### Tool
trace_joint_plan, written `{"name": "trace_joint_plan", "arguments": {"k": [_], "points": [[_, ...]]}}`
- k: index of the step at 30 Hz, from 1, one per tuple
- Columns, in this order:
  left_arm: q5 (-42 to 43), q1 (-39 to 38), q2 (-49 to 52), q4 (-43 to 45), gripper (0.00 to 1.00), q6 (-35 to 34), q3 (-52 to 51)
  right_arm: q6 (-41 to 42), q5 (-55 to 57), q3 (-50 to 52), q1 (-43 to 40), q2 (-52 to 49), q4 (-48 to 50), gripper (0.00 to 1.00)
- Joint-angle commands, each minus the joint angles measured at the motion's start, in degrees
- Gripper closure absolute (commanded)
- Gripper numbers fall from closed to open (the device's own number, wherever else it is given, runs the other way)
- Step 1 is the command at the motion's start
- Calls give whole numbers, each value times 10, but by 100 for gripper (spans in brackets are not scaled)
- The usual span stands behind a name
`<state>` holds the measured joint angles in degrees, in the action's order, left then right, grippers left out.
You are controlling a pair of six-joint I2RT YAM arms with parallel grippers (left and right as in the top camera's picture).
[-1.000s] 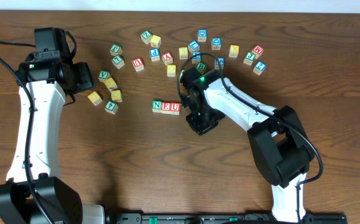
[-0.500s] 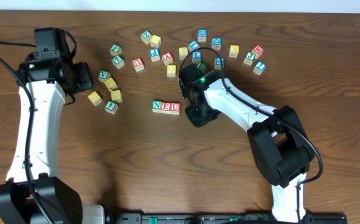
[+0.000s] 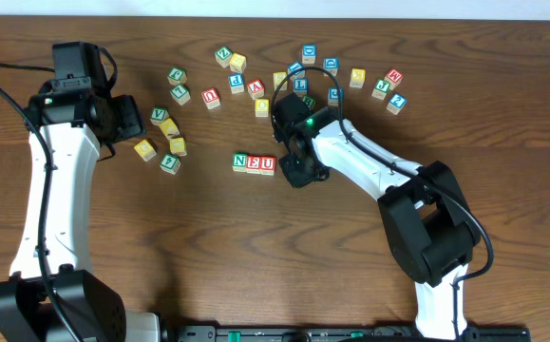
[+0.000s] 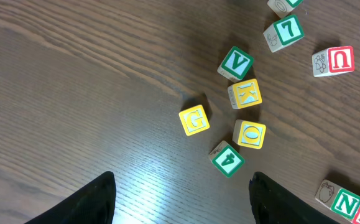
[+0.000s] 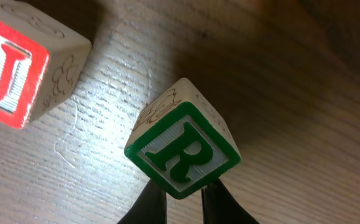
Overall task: Spell out NEURIPS
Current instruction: 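Lower the green R block right of U and open right gripper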
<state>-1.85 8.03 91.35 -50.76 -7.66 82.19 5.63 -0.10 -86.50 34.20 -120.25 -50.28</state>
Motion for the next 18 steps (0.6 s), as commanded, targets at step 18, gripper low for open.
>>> {"name": "trace_joint_plan", "arguments": {"k": [18], "points": [[-1,0,3,-2,32,-6,-8,20,-9,-22,-48,52,-25,93]]}}
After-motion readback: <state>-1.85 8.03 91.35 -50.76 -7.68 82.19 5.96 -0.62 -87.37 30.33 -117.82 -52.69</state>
